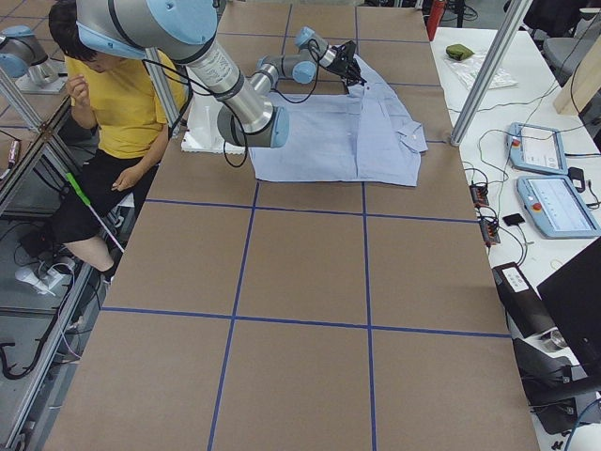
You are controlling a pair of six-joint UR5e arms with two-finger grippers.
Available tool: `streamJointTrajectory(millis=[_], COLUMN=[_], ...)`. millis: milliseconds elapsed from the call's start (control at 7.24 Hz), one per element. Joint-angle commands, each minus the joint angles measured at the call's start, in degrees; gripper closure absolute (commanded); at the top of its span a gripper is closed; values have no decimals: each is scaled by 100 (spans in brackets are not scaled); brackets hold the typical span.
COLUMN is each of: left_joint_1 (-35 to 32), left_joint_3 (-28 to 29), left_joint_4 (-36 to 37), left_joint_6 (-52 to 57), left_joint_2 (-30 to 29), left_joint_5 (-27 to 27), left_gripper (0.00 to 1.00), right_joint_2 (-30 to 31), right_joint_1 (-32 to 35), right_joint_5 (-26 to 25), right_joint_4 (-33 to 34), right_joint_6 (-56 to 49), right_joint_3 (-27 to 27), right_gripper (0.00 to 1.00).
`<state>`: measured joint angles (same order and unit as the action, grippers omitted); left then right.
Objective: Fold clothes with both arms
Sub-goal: 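Carry the sleeve cuff with the right gripper across the shirt front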
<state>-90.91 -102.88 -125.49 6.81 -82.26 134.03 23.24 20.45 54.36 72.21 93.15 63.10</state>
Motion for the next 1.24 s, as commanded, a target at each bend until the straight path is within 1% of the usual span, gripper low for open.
streamJointTrajectory(millis=[0, 138, 276, 414, 552, 690, 829, 967, 1105], left_joint_1=[3, 3, 3, 46, 247, 345, 502, 808, 1220], left_joint_3=[22, 22, -4, -22, 187, 476, 636, 759, 1265], left_joint_4=[7, 7, -2, -228, -735, -958, -1256, -1737, -2769], left_joint_6=[-40, -40, -40, -40, -49, -57, -318, -1174, -1948], left_joint_2=[-9, -9, -35, -18, 0, 0, 0, 43, 157], left_joint_5=[0, -8, -8, -8, 0, 0, 0, -26, -70], left_gripper=[0, 0, 0, 0, 0, 0, 0, 0, 0], right_joint_2=[-398, -391, -321, -33, 657, 1682, 2641, 3407, 3955], right_joint_1=[133, 413, 842, 1186, 1459, 1880, 2388, 2924, 3487], right_joint_5=[643, 1046, 1842, 2468, 2996, 3680, 4392, 4973, 5710], right_joint_4=[1194, 1442, 1636, 1716, 1717, 1743, 1944, 2067, 2016], right_joint_6=[160, 134, 20, -303, -933, -1661, -2408, -3407, -4157], right_joint_3=[70, 132, 376, 875, 1698, 2959, 4059, 4862, 5200], right_gripper=[0, 0, 0, 0, 0, 0, 0, 0, 0])
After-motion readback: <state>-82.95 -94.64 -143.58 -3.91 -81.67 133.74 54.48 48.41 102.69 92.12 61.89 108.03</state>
